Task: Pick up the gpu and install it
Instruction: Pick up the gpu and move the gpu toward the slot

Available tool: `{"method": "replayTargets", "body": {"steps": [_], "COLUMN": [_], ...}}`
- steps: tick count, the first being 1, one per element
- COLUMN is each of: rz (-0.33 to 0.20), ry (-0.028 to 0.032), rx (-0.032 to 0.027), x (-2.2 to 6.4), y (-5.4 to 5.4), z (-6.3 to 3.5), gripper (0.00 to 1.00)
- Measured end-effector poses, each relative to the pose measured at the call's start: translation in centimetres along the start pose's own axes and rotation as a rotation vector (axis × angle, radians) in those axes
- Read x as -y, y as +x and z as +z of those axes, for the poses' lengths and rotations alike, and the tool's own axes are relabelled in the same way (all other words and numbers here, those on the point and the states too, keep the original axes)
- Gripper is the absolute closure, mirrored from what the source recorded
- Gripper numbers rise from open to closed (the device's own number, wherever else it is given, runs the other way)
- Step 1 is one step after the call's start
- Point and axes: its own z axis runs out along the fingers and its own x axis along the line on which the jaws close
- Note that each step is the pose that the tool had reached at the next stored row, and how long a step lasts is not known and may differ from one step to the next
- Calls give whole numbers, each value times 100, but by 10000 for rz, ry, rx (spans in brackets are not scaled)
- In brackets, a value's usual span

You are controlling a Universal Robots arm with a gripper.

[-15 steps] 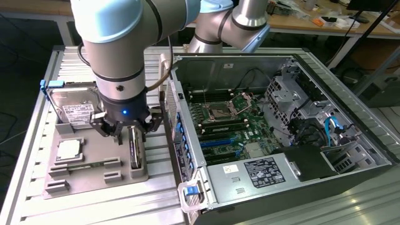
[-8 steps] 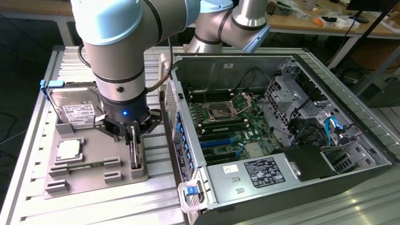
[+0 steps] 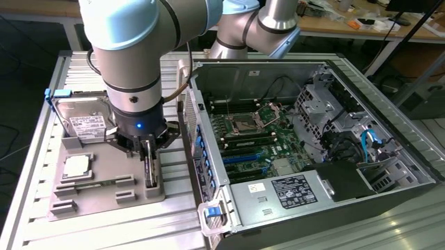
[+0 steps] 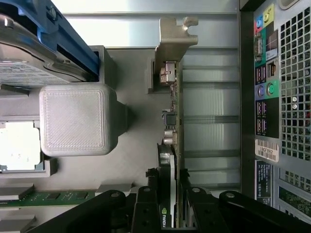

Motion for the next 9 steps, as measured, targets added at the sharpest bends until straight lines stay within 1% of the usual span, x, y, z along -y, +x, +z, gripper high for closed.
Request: {"method": "replayTargets", "body": {"steps": [2, 4, 6, 9], "rz": [-3, -7, -11, -12], "ry": [10, 42, 59, 73], "rx": [75, 132, 171, 213], "x": [-5, -15, -23, -31], "y": [3, 2, -1, -4], "z": [-48, -108, -175, -286], "gripper": [73, 73, 73, 73]}}
